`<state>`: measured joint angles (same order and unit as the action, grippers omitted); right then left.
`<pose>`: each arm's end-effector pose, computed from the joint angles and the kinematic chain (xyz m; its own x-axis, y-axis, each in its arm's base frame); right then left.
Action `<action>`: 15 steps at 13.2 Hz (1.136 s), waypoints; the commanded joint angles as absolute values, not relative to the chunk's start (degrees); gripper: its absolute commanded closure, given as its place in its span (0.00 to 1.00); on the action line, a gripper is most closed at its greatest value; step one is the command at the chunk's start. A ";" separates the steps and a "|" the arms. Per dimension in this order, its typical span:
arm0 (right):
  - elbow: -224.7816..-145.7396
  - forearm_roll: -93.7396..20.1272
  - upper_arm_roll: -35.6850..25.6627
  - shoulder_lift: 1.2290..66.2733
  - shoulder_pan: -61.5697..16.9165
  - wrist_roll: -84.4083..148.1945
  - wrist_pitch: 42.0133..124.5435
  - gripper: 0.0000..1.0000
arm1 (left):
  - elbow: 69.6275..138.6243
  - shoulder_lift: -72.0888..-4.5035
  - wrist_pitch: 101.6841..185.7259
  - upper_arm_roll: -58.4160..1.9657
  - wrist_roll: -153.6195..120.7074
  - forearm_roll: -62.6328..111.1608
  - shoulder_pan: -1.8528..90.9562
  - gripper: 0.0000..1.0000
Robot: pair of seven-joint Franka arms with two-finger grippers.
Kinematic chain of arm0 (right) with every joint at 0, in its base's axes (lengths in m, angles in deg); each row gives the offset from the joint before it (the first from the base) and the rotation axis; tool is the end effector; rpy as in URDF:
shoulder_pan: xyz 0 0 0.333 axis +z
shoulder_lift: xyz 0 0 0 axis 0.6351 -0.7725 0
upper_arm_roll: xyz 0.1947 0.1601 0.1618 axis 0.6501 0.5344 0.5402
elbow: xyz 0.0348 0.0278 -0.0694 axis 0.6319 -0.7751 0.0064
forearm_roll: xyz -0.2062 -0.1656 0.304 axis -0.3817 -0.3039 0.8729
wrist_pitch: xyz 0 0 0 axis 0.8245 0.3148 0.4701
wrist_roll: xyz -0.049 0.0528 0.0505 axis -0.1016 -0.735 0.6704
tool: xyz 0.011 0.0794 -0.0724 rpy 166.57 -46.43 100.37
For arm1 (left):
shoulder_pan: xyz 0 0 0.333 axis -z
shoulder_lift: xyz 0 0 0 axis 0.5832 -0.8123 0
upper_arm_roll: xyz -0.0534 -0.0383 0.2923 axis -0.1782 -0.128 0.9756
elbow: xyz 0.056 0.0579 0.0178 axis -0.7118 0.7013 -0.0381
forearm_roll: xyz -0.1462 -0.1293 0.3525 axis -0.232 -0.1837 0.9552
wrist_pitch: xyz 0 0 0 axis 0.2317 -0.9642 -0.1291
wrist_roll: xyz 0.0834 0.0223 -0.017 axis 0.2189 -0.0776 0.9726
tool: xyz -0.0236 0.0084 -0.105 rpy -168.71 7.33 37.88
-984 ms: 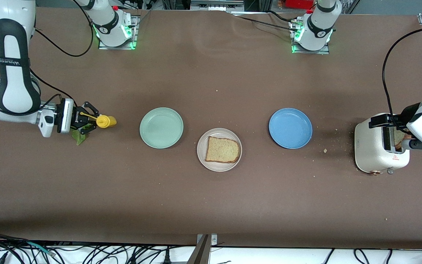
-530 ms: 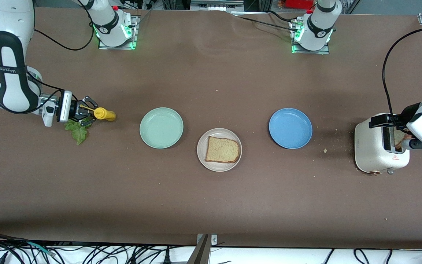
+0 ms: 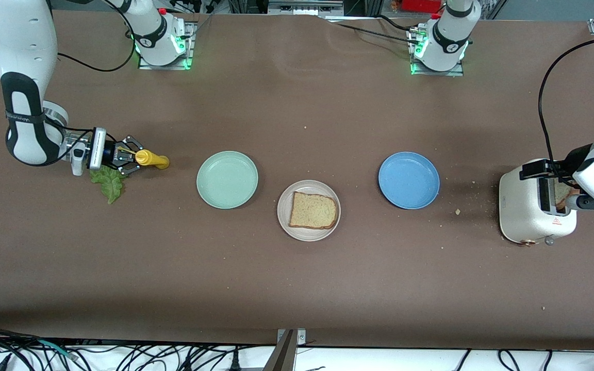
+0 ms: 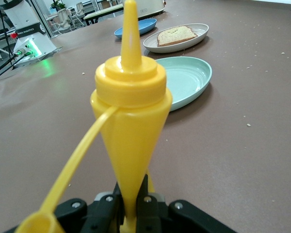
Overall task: Make sandwich in beige plate with both arms
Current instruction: 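Carry the bottle with the right gripper back toward its spot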
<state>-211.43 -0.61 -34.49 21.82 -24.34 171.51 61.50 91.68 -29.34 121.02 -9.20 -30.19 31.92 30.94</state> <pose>0.4661 -0.0958 0.1073 0.2753 0.4709 0.8382 0.9612 -0.1185 -0.2491 0.6339 0.0581 0.4617 0.9863 -0.0301 -0.1620 -0.0240 -0.9989 0.0395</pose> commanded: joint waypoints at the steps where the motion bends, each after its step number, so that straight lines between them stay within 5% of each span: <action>1: -210.96 0.26 -34.37 21.80 -24.75 171.71 60.91 0.76 | 92.48 -27.97 120.41 -9.72 -29.67 33.87 30.58 0.00; 3: -210.78 0.26 -34.37 21.88 -24.75 171.27 61.00 0.39 | 92.48 -27.97 120.41 -9.72 -29.67 33.87 30.58 0.00; 5: -210.69 0.26 -34.45 21.88 -24.83 171.00 61.08 0.23 | 92.48 -27.97 120.41 -9.72 -29.67 33.87 30.58 0.00; 8: -210.69 0.09 -34.81 21.80 -24.92 170.21 61.00 0.13 | 92.48 -27.97 120.41 -9.72 -29.67 33.87 30.58 0.00; 15: -210.43 -3.68 -35.42 21.09 -28.60 170.12 61.00 0.08 | 92.48 -27.97 120.41 -9.72 -29.67 33.87 30.58 0.00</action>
